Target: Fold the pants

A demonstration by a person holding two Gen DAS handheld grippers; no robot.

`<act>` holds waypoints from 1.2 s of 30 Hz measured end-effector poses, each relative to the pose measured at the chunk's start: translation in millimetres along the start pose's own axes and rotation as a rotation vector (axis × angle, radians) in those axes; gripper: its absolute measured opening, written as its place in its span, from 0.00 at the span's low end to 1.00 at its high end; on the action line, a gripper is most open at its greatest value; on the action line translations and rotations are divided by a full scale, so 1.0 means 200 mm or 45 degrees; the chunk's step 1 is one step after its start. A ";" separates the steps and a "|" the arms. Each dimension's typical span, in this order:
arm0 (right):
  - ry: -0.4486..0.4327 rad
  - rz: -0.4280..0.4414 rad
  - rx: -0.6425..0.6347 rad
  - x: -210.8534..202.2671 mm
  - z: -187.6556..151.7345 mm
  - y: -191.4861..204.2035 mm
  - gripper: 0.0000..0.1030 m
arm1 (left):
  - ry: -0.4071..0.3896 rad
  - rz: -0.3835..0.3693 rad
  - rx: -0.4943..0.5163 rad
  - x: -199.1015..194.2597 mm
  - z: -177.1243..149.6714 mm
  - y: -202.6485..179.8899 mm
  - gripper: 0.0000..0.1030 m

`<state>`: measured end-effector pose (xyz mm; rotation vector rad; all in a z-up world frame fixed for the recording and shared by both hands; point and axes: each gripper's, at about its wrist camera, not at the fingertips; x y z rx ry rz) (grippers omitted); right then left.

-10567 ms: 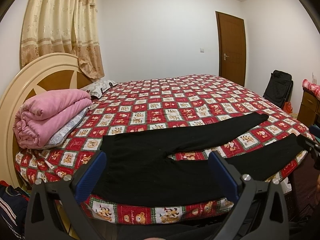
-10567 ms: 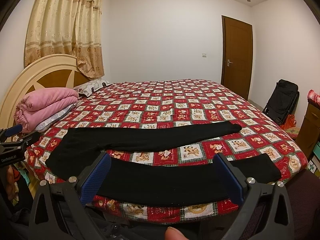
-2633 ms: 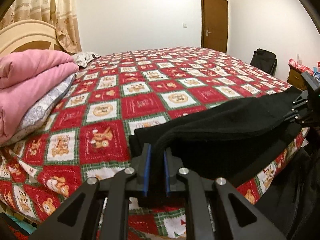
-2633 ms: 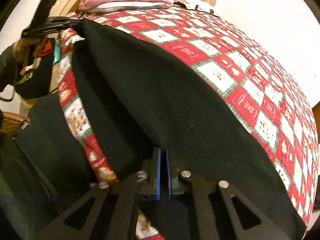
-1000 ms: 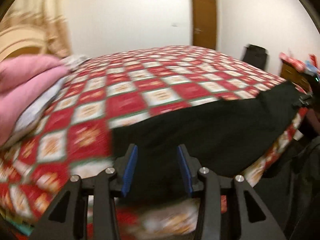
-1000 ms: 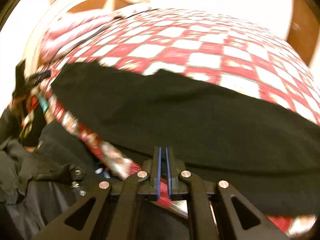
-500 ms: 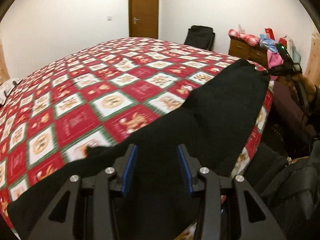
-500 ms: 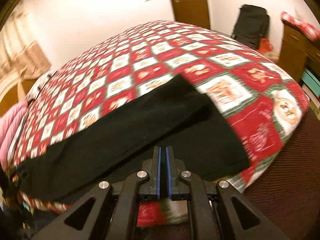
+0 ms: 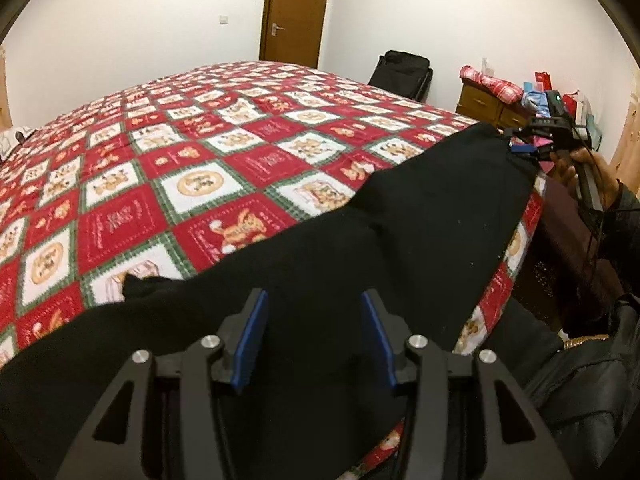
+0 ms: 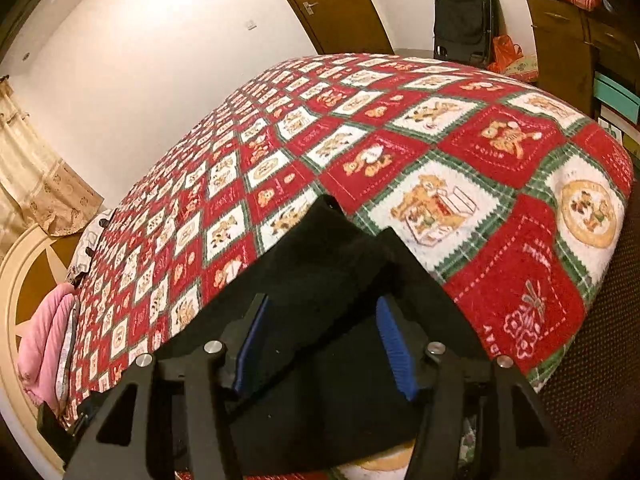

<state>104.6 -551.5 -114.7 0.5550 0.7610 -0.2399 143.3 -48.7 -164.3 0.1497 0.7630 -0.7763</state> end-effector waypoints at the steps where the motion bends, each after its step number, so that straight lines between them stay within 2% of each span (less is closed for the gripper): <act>1: 0.006 0.021 0.001 0.01 0.00 0.00 0.54 | 0.007 0.004 0.007 0.01 0.00 -0.01 0.50; 3: 0.015 -0.002 -0.003 0.03 0.01 0.01 0.54 | 0.022 0.020 0.018 0.04 -0.02 -0.02 0.50; 4: 0.009 0.008 -0.002 0.04 0.01 0.01 0.47 | 0.030 0.016 0.015 0.05 -0.02 -0.02 0.50; 5: 0.006 0.014 0.001 0.05 0.01 0.00 0.36 | 0.035 0.013 0.008 0.05 -0.03 -0.01 0.50; 6: 0.000 0.004 0.010 0.05 0.01 -0.01 0.31 | 0.038 0.012 0.004 0.06 -0.03 -0.01 0.50; 8: -0.029 -0.006 0.032 0.06 0.02 -0.04 0.12 | 0.046 0.013 0.003 0.07 -0.04 -0.01 0.50; 11: -0.058 0.050 0.049 0.05 0.03 -0.06 0.03 | 0.059 0.015 -0.009 0.09 -0.06 0.00 0.50; 18: -0.212 0.103 -0.055 -0.20 0.01 0.05 0.02 | 0.058 0.010 -0.015 0.09 -0.06 0.01 0.50; 21: -0.254 0.084 -0.044 -0.31 -0.05 0.02 0.02 | 0.056 0.006 -0.020 0.08 -0.06 0.01 0.50; 25: -0.194 0.009 -0.018 -0.28 -0.13 -0.11 0.03 | 0.064 -0.004 -0.010 0.08 -0.07 0.01 0.50; 29: -0.131 0.003 0.056 -0.22 -0.21 -0.23 0.03 | 0.076 -0.002 -0.001 0.08 -0.08 0.01 0.50; 36: -0.092 -0.040 -0.014 -0.18 -0.21 -0.20 0.03 | 0.069 -0.003 -0.001 0.07 -0.08 0.01 0.51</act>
Point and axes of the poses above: each gripper's, at about its wrist camera, not at the fingertips, and x roughly the way its jaws point, y to its left, z to its top, and after that the axes turned 2 degrees about -z, right-handed
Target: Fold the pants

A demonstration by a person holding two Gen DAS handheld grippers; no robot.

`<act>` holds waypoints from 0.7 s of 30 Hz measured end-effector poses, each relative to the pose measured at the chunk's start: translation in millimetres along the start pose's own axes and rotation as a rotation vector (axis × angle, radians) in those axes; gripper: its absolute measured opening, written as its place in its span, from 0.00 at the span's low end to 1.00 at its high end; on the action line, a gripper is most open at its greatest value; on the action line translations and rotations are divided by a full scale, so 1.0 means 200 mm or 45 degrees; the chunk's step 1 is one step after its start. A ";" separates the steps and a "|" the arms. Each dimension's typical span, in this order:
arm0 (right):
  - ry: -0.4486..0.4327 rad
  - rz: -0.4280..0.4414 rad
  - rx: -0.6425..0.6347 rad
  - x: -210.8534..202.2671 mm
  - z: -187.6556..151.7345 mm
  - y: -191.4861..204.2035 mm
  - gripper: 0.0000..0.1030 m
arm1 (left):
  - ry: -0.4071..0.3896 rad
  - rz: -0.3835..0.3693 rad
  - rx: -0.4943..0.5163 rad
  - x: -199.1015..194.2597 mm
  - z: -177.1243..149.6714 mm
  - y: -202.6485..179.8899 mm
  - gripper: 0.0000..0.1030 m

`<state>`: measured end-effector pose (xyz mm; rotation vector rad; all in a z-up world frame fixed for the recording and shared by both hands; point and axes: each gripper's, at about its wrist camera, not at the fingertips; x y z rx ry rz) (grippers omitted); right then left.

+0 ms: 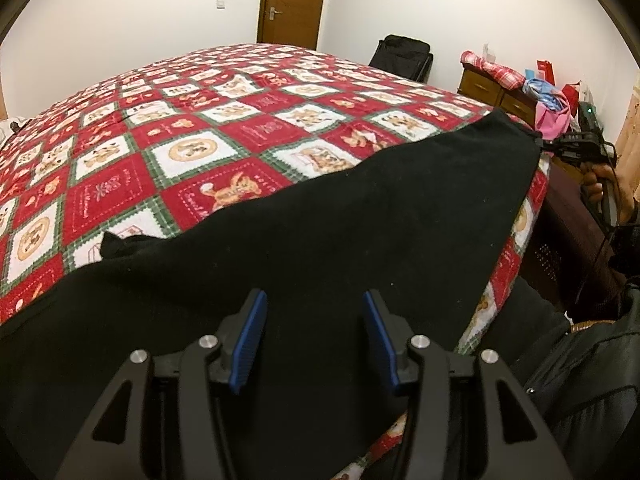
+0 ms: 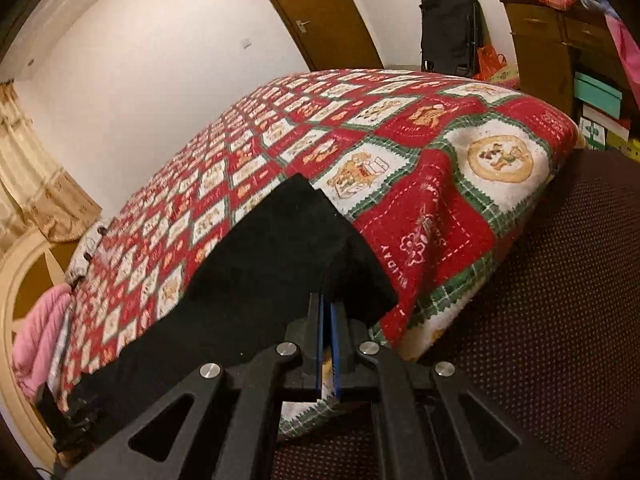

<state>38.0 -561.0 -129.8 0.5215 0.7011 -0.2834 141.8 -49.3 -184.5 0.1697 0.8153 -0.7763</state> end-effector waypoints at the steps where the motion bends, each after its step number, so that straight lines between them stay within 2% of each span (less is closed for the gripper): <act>1: 0.003 -0.006 -0.008 -0.01 0.00 0.00 0.04 | -0.009 0.018 0.005 -0.02 0.00 0.00 0.51; 4: -0.001 -0.045 -0.020 -0.07 0.00 0.00 0.05 | -0.040 0.046 -0.006 -0.09 0.01 0.03 0.51; 7: -0.113 -0.225 -0.115 -0.21 0.05 0.08 0.05 | -0.085 0.117 0.001 -0.18 0.02 0.08 0.54; 9: -0.172 -0.238 -0.158 -0.27 0.07 0.15 0.05 | -0.117 0.208 -0.003 -0.25 0.01 0.13 0.58; 11: -0.180 -0.159 -0.188 -0.29 0.12 0.26 0.05 | -0.144 0.259 -0.025 -0.31 0.00 0.18 0.59; 14: -0.097 0.109 -0.278 -0.18 0.14 0.52 0.05 | -0.160 0.313 -0.098 -0.37 -0.04 0.28 0.60; 16: 0.049 0.357 -0.313 -0.02 0.12 0.75 0.06 | -0.156 0.338 -0.149 -0.38 -0.07 0.33 0.60; 17: 0.124 0.441 -0.337 0.06 0.09 0.87 0.07 | -0.150 0.352 -0.176 -0.38 -0.09 0.36 0.60; 18: 0.224 0.546 -0.381 0.17 0.03 1.03 0.12 | -0.146 0.357 -0.192 -0.37 -0.10 0.38 0.60; 19: 0.294 0.601 -0.418 0.25 -0.02 1.15 0.36 | -0.136 0.356 -0.209 -0.36 -0.11 0.40 0.60; 20: 0.369 0.641 -0.457 0.33 -0.08 1.27 0.67 | -0.131 0.358 -0.210 -0.35 -0.12 0.40 0.60; 21: 0.455 0.690 -0.475 0.41 -0.15 1.40 0.72 | -0.129 0.363 -0.203 -0.35 -0.12 0.39 0.60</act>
Point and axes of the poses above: each gripper's, at about its wrist camera, not at the fingertips, and x roughly the way its jaws point, y to its left, z to its top, and after that the axes turned 2 degrees about -z, right-handed
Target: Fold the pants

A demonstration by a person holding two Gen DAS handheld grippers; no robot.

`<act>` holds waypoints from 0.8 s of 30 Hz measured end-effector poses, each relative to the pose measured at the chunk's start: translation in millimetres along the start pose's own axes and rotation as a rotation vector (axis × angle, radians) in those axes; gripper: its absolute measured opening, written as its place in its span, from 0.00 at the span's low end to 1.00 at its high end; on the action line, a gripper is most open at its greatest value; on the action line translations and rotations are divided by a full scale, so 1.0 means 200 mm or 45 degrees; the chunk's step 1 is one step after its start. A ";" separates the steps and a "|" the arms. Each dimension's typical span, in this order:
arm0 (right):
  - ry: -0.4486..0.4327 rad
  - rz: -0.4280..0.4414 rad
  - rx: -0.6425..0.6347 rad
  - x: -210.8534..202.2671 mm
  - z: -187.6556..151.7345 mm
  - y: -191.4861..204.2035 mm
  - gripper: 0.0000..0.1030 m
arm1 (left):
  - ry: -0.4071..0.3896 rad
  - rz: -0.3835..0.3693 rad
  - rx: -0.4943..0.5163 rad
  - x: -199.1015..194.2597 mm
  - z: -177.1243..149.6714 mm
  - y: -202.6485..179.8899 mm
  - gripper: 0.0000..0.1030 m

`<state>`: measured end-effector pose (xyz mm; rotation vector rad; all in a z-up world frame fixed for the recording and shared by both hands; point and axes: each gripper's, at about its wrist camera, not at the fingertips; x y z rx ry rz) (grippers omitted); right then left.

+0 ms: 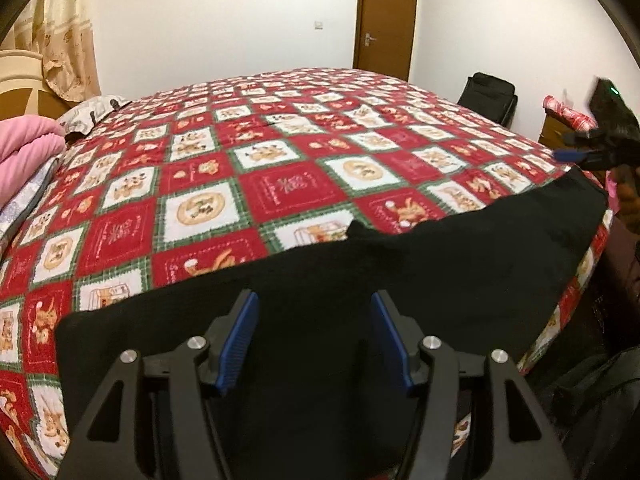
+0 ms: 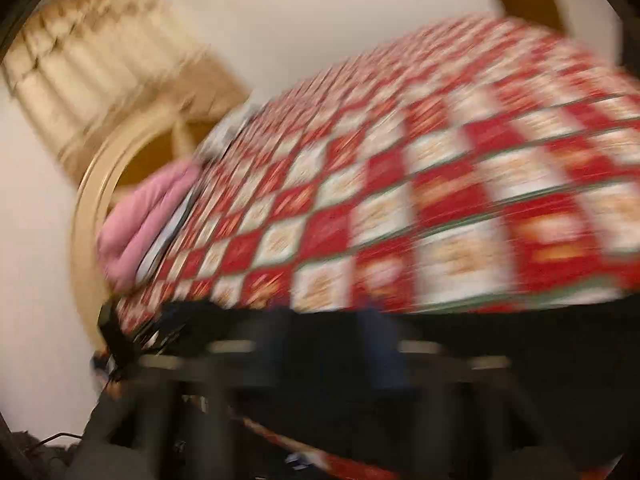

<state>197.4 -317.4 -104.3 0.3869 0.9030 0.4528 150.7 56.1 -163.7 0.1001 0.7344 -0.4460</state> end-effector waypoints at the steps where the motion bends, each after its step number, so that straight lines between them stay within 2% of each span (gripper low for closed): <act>1: 0.078 0.092 -0.001 0.14 0.00 0.07 0.72 | 0.003 0.005 0.020 0.01 -0.01 -0.01 0.60; 2: 0.156 0.158 -0.010 0.29 0.01 0.15 0.72 | 0.006 0.008 0.035 0.01 -0.01 -0.02 0.60; 6: 0.304 0.248 -0.032 0.65 0.03 0.38 0.72 | 0.032 0.010 0.088 0.04 -0.06 -0.05 0.60; 8: 0.378 0.247 -0.038 0.81 0.06 0.46 0.64 | 0.049 -0.004 0.085 0.06 -0.08 -0.05 0.60; 12: 0.495 0.255 -0.065 1.05 0.08 0.58 0.59 | 0.054 -0.036 0.071 0.07 -0.13 -0.04 0.64; 15: 0.562 0.283 -0.020 1.16 0.10 0.61 0.49 | 0.049 -0.057 0.064 0.07 -0.13 -0.04 0.67; 17: 0.588 0.323 0.006 1.20 0.10 0.64 0.31 | 0.047 -0.068 0.059 0.07 -0.13 -0.05 0.70; 22: 0.643 0.332 -0.031 1.26 0.07 0.71 0.30 | 0.036 -0.069 0.073 0.07 -0.14 -0.06 0.72; 24: 0.668 0.300 -0.032 1.28 0.05 0.71 0.30 | 0.032 -0.074 0.065 0.07 -0.14 -0.06 0.72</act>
Point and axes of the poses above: each gripper's, at about its wrist camera, not at the fingertips, and x roughly the way its jaws point, y to its left, z to its top, and after that the axes turned 2 degrees about -z, right-handed
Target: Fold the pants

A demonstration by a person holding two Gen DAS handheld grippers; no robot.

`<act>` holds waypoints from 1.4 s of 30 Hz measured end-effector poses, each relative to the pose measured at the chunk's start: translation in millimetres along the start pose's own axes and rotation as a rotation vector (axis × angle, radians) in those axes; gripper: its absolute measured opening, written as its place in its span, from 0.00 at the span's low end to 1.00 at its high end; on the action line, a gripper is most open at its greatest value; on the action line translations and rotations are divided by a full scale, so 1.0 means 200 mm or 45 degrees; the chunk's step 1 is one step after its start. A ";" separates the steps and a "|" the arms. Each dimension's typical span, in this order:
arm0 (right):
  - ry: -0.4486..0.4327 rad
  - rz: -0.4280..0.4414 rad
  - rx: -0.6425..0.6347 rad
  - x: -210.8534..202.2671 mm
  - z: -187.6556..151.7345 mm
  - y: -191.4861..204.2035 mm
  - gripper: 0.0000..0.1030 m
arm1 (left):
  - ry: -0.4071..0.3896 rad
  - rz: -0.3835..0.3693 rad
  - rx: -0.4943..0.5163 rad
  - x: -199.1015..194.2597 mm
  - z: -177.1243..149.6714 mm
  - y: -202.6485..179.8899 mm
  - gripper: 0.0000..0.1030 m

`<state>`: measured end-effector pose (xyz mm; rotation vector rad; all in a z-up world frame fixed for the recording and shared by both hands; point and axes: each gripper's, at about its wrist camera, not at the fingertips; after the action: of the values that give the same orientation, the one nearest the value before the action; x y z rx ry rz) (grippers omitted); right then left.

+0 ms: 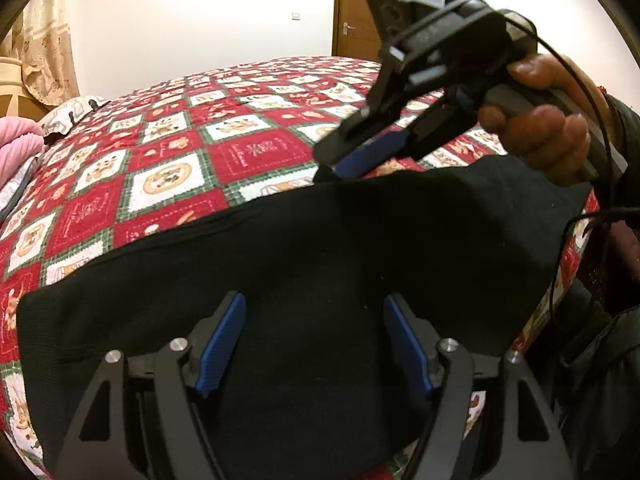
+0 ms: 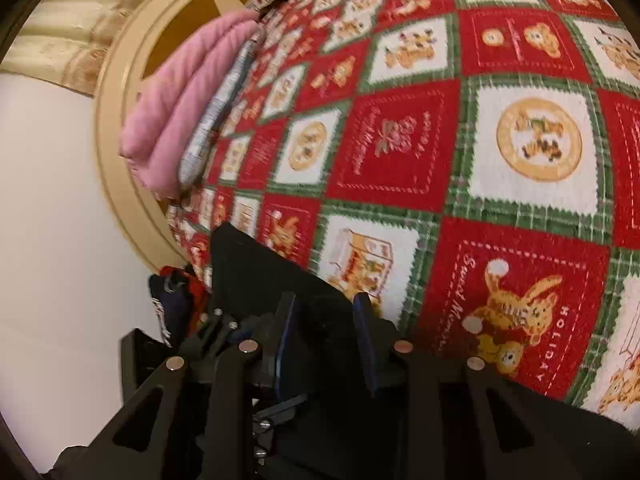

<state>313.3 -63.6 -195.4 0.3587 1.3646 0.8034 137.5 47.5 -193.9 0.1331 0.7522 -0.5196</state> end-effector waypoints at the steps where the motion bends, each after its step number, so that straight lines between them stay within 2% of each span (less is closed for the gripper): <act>1: 0.015 -0.008 0.026 0.02 0.00 -0.02 0.30 | -0.001 -0.002 -0.002 0.00 0.00 0.00 0.72; 5: 0.052 0.075 0.156 0.07 0.01 -0.10 0.30 | -0.003 -0.001 -0.001 -0.01 0.00 0.00 0.72; 7: 0.031 0.058 0.148 0.08 0.01 -0.09 0.30 | 0.000 -0.001 -0.005 -0.01 0.00 0.00 0.72; 10: 0.017 0.057 0.111 0.09 -0.01 -0.05 0.11 | 0.001 0.027 0.004 -0.02 0.00 0.01 0.72; 13: -0.082 0.056 0.053 0.02 -0.02 0.00 0.07 | 0.012 0.051 0.021 -0.02 -0.02 0.02 0.72; 17: -0.211 0.002 0.001 -0.12 0.00 0.04 0.05 | -0.004 0.045 0.033 -0.04 -0.05 0.02 0.74; 23: -0.200 -0.086 0.008 -0.04 0.05 -0.03 0.05 | 0.004 0.051 0.041 -0.03 -0.04 0.02 0.74; 30: -0.168 -0.075 0.031 0.03 0.07 -0.13 0.05 | -0.005 0.053 0.045 -0.04 -0.04 0.01 0.77; 33: -0.182 -0.097 -0.050 -0.01 0.05 -0.07 0.09 | -0.020 0.071 0.027 -0.07 -0.02 0.05 0.77; 37: -0.270 -0.243 -0.237 -0.14 -0.02 0.06 0.12 | -0.061 0.180 0.004 -0.18 0.01 0.17 0.77; 39: -0.330 -0.306 -0.306 -0.22 -0.07 0.11 0.31 | -0.076 0.237 -0.033 -0.22 0.01 0.24 0.77; 40: -0.346 -0.301 -0.330 -0.25 -0.10 0.14 0.45 | -0.080 0.270 -0.060 -0.25 0.00 0.29 0.77; 42: -0.359 -0.234 -0.374 -0.28 -0.15 0.19 0.47 | -0.082 0.322 -0.085 -0.27 -0.01 0.35 0.77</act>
<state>273.5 -82.4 -136.9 0.1085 0.9835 0.7552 137.5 131.3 -163.7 0.1462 0.6776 -0.2564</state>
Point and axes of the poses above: each gripper's, at about its wrist camera, not at the fingertips, and x roughly the way its jaws point, y to its left, z to its top, and after that the axes turned 2 degrees about -z, right-handed
